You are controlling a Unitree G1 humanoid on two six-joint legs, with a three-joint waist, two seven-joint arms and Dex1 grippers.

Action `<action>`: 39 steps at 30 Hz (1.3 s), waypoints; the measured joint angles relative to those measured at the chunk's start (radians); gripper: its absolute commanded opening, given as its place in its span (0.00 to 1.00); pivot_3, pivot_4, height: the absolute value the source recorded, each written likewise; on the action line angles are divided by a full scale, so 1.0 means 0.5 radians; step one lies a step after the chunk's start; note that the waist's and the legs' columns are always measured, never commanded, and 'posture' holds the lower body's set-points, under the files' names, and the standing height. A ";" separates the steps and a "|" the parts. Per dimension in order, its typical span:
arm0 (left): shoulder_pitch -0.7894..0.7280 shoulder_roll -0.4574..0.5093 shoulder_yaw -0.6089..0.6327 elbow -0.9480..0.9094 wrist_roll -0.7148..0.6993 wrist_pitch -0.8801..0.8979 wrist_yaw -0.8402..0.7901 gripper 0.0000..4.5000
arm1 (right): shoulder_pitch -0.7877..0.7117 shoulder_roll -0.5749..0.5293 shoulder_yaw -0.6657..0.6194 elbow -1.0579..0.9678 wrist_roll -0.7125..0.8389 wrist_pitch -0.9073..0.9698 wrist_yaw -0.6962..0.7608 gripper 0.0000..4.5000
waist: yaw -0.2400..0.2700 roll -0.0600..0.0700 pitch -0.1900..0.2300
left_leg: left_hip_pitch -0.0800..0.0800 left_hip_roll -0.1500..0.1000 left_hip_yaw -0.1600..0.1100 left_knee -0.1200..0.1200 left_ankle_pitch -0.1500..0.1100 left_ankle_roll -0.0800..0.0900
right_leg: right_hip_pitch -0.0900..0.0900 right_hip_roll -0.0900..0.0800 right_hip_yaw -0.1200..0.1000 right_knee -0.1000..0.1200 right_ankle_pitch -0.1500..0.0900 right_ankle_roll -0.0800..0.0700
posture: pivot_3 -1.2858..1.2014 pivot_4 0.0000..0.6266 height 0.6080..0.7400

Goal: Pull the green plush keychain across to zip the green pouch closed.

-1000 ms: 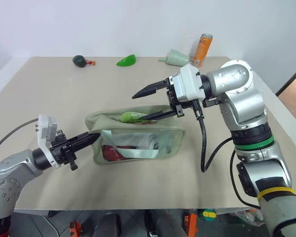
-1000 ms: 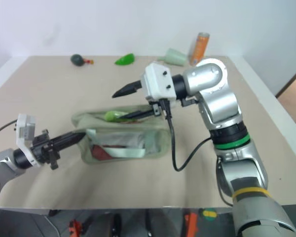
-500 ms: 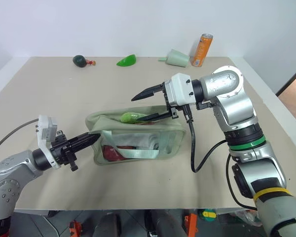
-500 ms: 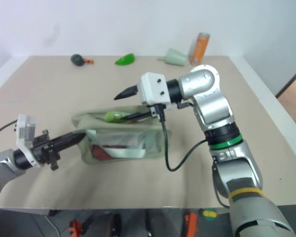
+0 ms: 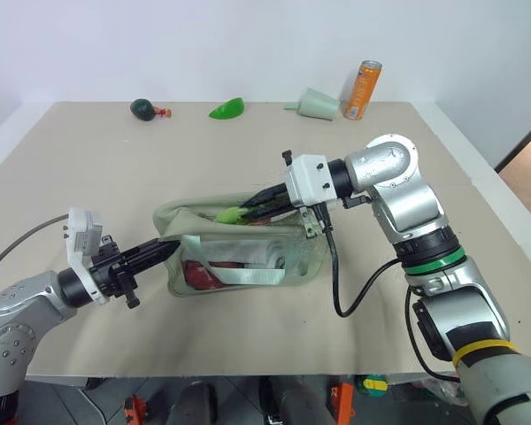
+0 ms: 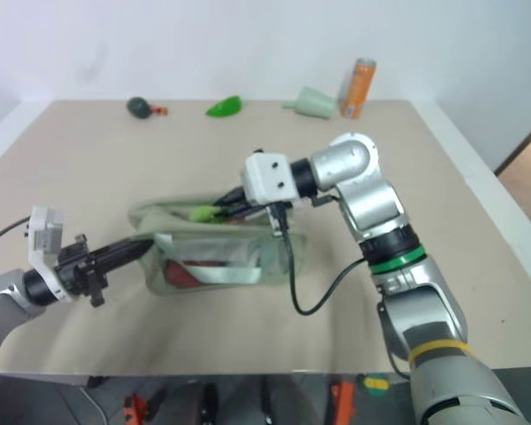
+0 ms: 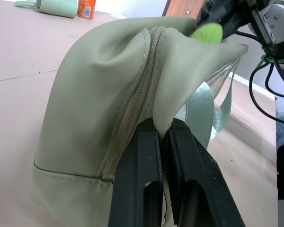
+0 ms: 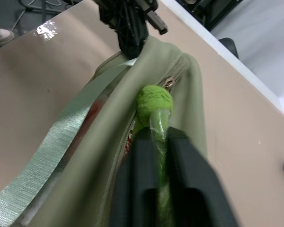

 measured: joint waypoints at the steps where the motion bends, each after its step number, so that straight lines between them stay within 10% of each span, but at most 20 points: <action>1: 0.000 0.000 0.000 0.000 0.000 0.000 0.002 0.00 | 0.000 0.000 0.000 0.000 0.000 -0.002 0.001 0.00 | 0.000 0.000 0.000 | 0.000 0.000 0.000 0.000 0.000 0.000 | 0.000 0.000 0.000 0.000 0.000 0.000 | 0.52 0.24 1.00; 25: -0.024 -0.005 -0.024 0.014 0.004 -0.019 -0.004 0.00 | -0.272 -0.221 -0.249 0.098 0.135 0.114 -0.018 0.00 | 0.001 0.000 0.000 | 0.000 -0.001 0.000 0.000 0.000 0.000 | 0.000 -0.001 0.000 0.000 0.000 0.000 | 0.52 0.24 1.00; 39: -0.028 -0.022 -0.059 0.020 0.005 -0.043 -0.007 0.00 | -0.284 -0.861 -0.298 0.519 -0.371 -0.349 -0.243 0.00 | 0.019 0.001 0.001 | -0.001 -0.010 0.004 -0.001 -0.001 0.001 | 0.000 -0.008 0.007 -0.003 -0.001 0.000 | 0.52 0.24 1.00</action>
